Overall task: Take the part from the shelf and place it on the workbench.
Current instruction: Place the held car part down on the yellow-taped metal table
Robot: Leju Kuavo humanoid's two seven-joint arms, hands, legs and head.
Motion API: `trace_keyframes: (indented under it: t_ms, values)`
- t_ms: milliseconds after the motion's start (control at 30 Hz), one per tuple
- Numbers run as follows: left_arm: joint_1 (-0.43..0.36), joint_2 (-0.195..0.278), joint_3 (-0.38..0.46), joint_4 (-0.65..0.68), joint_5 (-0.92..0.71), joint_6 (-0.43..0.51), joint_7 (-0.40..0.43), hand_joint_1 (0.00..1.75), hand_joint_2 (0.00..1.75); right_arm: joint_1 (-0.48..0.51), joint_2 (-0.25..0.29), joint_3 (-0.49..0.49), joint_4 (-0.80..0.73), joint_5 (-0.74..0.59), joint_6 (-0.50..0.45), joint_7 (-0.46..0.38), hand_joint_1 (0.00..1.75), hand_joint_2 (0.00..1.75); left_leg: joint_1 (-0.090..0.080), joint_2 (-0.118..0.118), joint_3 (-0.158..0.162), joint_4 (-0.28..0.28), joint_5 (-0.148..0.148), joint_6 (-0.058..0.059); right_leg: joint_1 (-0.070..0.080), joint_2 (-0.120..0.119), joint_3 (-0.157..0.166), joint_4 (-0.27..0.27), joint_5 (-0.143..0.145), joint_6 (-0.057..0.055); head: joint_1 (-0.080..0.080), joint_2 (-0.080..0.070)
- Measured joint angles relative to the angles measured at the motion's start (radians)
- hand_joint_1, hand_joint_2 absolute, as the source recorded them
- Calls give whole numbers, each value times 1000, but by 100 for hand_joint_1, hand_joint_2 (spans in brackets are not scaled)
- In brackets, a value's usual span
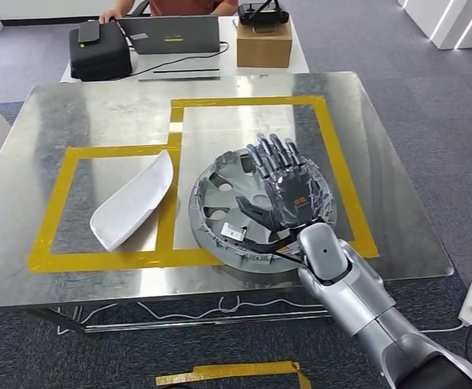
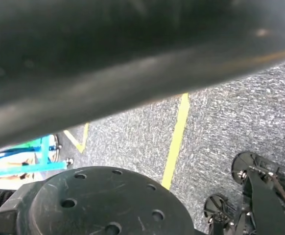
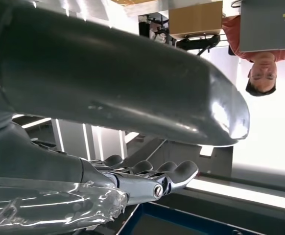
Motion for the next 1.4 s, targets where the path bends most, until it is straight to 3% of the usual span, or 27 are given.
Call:
trace_keyframes:
  t_ms: [67, 133, 167, 233, 267, 300, 333, 367, 433, 500, 567, 600, 667, 700, 733, 800, 833, 867, 933, 967, 1000, 1100, 1233, 1400]
  values:
    - [-3, -1, 9, 0, 10, 8, 7, 0, 0, -6, 12, 3, 11, 4, -12, -6, 0, 0, 0, -2, 1, -5, 1, 6, -1, -2, 2, -3, 0, 6, 0, 0]
    - [-12, -5, 19, 0, 21, 23, 23, 0, 0, -23, 33, 7, 33, 4, -28, -19, 0, 0, 5, -7, 9, -20, 8, 14, -2, 11, -9, 15, -15, 11, 2, 0]
    - [-22, -7, 25, 0, 26, 33, 35, 0, 0, -36, 47, 12, 49, 1, -36, -27, 0, 0, 8, -12, 12, -27, 12, 18, -2, 22, -29, 54, -37, 12, 3, 0]
    - [-47, -12, 36, 0, 34, 58, 67, 0, 0, -61, 76, 25, 90, -11, -48, -48, 0, 0, 10, -26, 13, -30, 14, 20, -3, 40, -98, 187, -96, 12, 5, 0]
    - [-61, -12, 43, 1, 38, 73, 86, 0, 0, -71, 92, 35, 113, -22, -49, -59, 0, 0, 10, -36, 13, -30, 14, 20, -4, 43, -133, 252, -116, 13, 6, 0]
    - [-75, -12, 49, 1, 41, 87, 106, 0, 0, -82, 110, 46, 136, -33, -49, -70, 0, 0, 11, -47, 14, -29, 14, 20, -4, 44, -157, 288, -117, 14, 6, 0]
    - [-88, -11, 54, 1, 44, 101, 126, 0, 0, -94, 128, 58, 157, -44, -50, -81, 0, 0, 12, -60, 14, -28, 14, 17, -5, 46, -162, 285, -97, 15, 6, 0]
    - [-102, -9, 60, 1, 46, 112, 146, 0, 0, -110, 149, 71, 177, -57, -50, -92, 0, 0, 14, -72, 15, -26, 13, 13, -8, 51, -148, 241, -59, 15, 6, 0]
    - [-132, -1, 67, 1, 38, 127, 192, 0, 0, -147, 189, 99, 215, -85, -50, -114, 0, 0, 16, -97, 12, -18, 10, 0, -15, 87, -95, 110, 12, 17, 6, 0]
    - [-162, 12, 69, 1, 8, 126, 250, 0, 0, -181, 227, 129, 252, -116, -50, -137, 0, 0, 19, -119, -1, -9, 12, -16, -19, 123, -61, 39, 29, 11, 5, 0]
    - [-186, 32, 58, 1, -43, 104, 314, 0, 0, -205, 265, 158, 279, -147, -49, -156, 0, 0, 25, -139, -12, -7, 18, -31, -16, 119, -56, 34, 22, -3, 4, 0]
    - [-197, 42, 47, 1, -74, 83, 347, 0, 0, -215, 284, 173, 288, -162, -47, -163, 0, 0, 26, -132, -16, -5, 17, -37, -15, 110, -56, 35, 23, -10, 4, 0]
    - [-228, 65, 15, 1, -146, 34, 403, 0, 0, -238, 318, 204, 302, -193, -42, -175, 0, 0, 24, -82, -39, 39, -7, -48, -15, 88, -53, 33, 24, -25, -3, 0]
    - [-250, 77, -7, 1, -186, 2, 428, 0, 0, -248, 329, 220, 308, -209, -37, -179, 0, 0, 23, -48, -66, 91, -32, -52, -12, 75, -51, 33, 23, -31, -6, 0]
    - [-274, 90, -32, 1, -225, -31, 449, 0, 0, -256, 337, 234, 312, -224, -31, -182, 0, 0, 23, -29, -101, 157, -59, -54, -10, 61, -50, 33, 21, -36, -10, 0]
    - [-325, 115, -89, 1, -306, -111, 486, 0, 0, -263, 348, 264, 317, -252, -17, -186, 0, 0, 24, -18, -159, 263, -85, -57, -6, 35, -47, 33, 17, -41, -9, 0]
    - [-351, 129, -120, 1, -347, -154, 501, 0, 0, -264, 353, 279, 317, -267, -10, -187, 0, 0, 25, -17, -165, 269, -72, -58, -5, 27, -45, 34, 14, -43, -9, 0]
    - [-380, 143, -153, 0, -389, -200, 514, 0, 0, -266, 357, 292, 316, -281, -3, -189, 0, 0, 26, -16, -152, 240, -42, -57, -5, 21, -42, 34, 12, -43, -9, 0]
    - [-455, 173, -226, -4, -471, -304, 535, 0, 0, -272, 364, 315, 302, -301, 8, -193, 0, 0, 26, -13, -93, 118, 31, -55, -3, 14, -37, 35, 7, -40, -10, 0]
    - [-500, 187, -263, -6, -504, -354, 543, 0, 0, -276, 366, 326, 293, -303, 12, -193, 0, 0, 25, -11, -67, 64, 50, -53, 0, 11, -37, 37, 5, -37, -10, 0]
    - [-542, 201, -299, -8, -531, -398, 551, 0, 0, -278, 367, 336, 284, -303, 14, -192, 0, 0, 24, -10, -50, 26, 55, -51, 3, 9, -40, 39, 3, -34, -10, 0]
    - [-606, 227, -370, -10, -562, -451, 562, 0, 0, -280, 366, 357, 265, -301, 15, -186, 0, 0, 25, -11, -44, -1, 43, -51, 7, 11, -52, 40, 4, -38, -6, 0]
    - [-617, 243, -408, -11, -567, -451, 562, 0, 0, -281, 366, 371, 253, -300, 15, -183, 0, 0, 24, -12, -47, -1, 41, -45, 6, 11, -48, 25, 9, -39, -5, 0]
    - [-618, 252, -418, -12, -558, -428, 561, 0, 0, -282, 366, 383, 247, -299, 16, -176, 0, 0, 23, -12, -49, -1, 42, -36, 6, 11, -47, 16, 16, -28, -6, 0]
